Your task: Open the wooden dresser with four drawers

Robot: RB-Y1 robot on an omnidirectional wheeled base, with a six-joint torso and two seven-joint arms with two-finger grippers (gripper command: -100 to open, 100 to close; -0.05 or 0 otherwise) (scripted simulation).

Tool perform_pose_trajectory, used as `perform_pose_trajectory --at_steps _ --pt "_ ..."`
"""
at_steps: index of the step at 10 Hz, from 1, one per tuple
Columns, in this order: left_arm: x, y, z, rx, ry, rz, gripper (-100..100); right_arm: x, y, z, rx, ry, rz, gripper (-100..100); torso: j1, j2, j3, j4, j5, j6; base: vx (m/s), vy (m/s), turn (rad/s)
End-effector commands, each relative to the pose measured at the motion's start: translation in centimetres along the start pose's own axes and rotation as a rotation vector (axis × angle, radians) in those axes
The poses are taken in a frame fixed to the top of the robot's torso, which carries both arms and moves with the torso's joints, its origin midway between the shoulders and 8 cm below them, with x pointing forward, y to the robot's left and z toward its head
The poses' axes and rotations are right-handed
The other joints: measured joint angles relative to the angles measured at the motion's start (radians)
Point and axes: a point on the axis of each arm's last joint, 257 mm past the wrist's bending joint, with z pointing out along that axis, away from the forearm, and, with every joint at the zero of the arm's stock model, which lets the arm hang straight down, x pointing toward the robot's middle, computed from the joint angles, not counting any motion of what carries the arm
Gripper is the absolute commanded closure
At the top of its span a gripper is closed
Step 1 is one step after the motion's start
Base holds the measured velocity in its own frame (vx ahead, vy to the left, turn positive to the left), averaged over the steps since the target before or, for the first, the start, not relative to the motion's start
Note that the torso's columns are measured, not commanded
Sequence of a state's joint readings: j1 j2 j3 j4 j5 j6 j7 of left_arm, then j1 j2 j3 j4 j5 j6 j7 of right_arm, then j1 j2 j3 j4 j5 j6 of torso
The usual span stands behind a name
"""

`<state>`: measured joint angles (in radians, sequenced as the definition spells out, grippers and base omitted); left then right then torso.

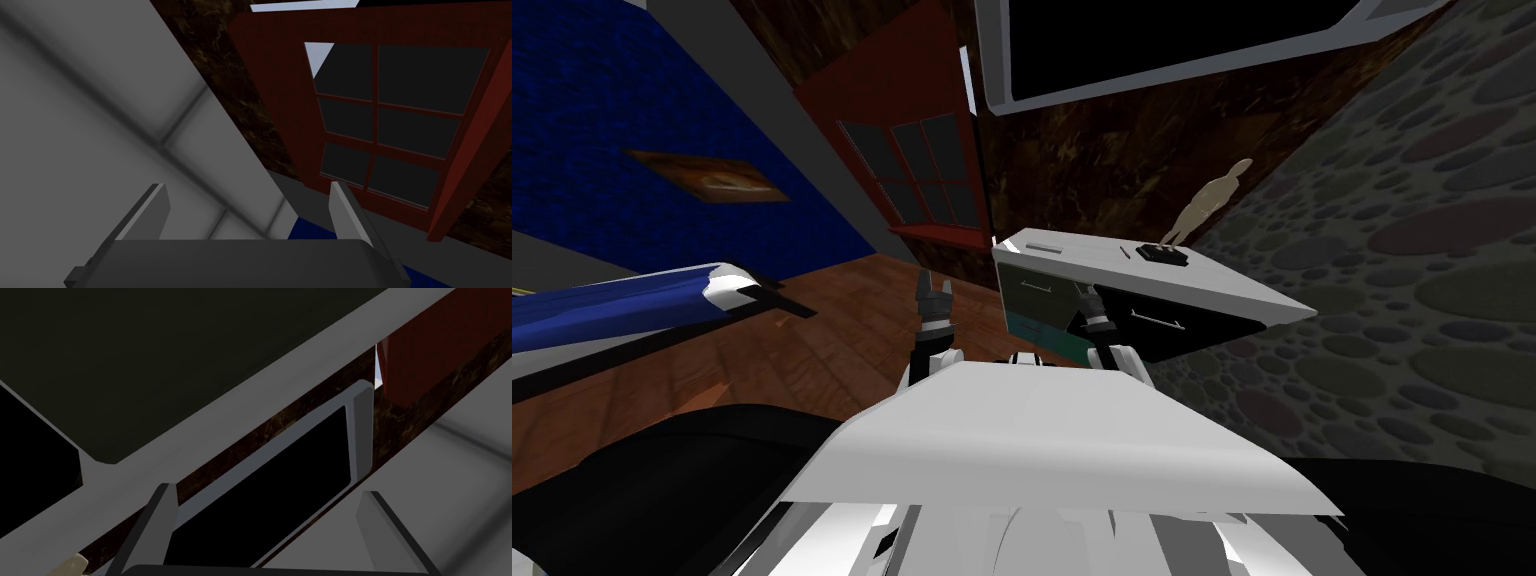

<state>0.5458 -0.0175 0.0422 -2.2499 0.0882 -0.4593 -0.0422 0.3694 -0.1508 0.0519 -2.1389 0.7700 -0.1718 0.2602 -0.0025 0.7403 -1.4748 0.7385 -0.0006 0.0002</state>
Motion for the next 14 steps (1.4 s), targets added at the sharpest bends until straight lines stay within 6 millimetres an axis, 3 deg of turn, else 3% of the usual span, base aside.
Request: perform_pose_trajectory --at_steps 1,5,7,8,10,14 --pt "0.0 0.0 0.0 0.000 0.000 0.000 0 1.3 -1.1 0.2 0.038 0.035 -0.107 -100 0.002 -0.001 0.000 0.000 0.000 0.000 0.049 0.071 0.016" --pt "0.0 0.0 0.0 0.000 0.000 0.000 0 3.5 -3.3 0.3 0.112 0.096 -0.275 -100 0.003 -0.003 -0.002 -0.001 0.001 0.000 0.043 0.070 0.017" --pt "0.0 0.0 0.0 0.000 0.000 0.000 0 3.5 -3.3 0.3 0.110 0.101 -0.319 -100 0.003 -0.009 -0.006 -0.003 0.000 -0.004 0.034 0.059 -0.008" --pt "0.0 0.0 0.0 0.000 0.000 0.000 0 4.4 -4.4 0.3 0.147 0.128 -0.386 -100 0.001 -0.009 -0.006 -0.003 0.000 -0.004 0.041 0.057 0.035" --pt "0.0 0.0 0.0 0.000 0.000 0.000 0 4.4 -4.4 0.3 0.145 0.131 -0.421 -100 0.004 -0.016 -0.010 -0.006 0.000 -0.008 0.023 0.042 -0.009" --pt "0.0 0.0 0.0 0.000 0.000 0.000 0 5.7 -6.7 0.0 0.212 0.188 -0.617 -100 0.008 -0.026 -0.015 -0.010 -0.001 -0.014 0.037 0.080 0.022"
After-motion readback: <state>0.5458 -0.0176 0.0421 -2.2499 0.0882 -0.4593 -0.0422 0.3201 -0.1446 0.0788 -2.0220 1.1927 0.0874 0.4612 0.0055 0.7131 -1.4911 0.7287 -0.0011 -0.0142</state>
